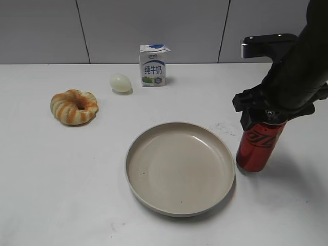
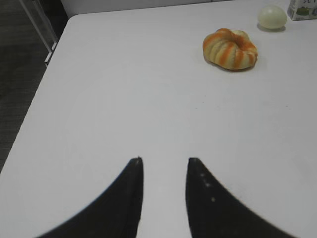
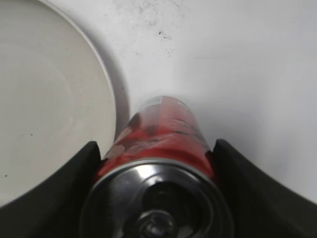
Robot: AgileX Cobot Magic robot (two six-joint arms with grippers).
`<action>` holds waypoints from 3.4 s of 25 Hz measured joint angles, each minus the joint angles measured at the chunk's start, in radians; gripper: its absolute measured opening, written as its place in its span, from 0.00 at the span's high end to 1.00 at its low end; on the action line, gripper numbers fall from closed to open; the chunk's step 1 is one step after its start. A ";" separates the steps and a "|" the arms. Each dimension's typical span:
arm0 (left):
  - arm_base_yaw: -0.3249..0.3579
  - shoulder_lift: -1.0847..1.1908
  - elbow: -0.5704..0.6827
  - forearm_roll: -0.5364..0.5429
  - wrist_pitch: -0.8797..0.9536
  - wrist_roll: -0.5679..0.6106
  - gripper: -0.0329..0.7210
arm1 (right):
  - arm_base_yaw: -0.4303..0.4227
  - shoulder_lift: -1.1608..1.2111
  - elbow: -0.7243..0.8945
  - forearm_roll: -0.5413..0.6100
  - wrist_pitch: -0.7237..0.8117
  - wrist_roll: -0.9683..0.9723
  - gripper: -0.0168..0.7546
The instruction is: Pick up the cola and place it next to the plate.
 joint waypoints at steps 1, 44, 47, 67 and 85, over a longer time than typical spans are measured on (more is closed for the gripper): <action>0.000 0.000 0.000 0.000 0.000 0.000 0.64 | 0.000 0.001 0.000 0.002 -0.008 0.001 0.34; 0.000 0.000 0.000 0.000 0.000 0.000 0.64 | -0.322 0.222 -0.670 0.022 0.419 -0.229 0.22; 0.000 0.000 0.000 0.000 0.000 0.000 0.64 | -0.397 0.223 -0.671 0.042 0.423 -0.250 0.22; 0.000 0.000 0.000 0.000 0.000 0.000 0.64 | -0.465 -0.551 0.134 0.123 0.416 -0.321 0.22; 0.000 0.000 0.000 0.000 0.000 0.000 0.64 | -0.465 -1.379 0.542 0.141 0.341 -0.348 0.22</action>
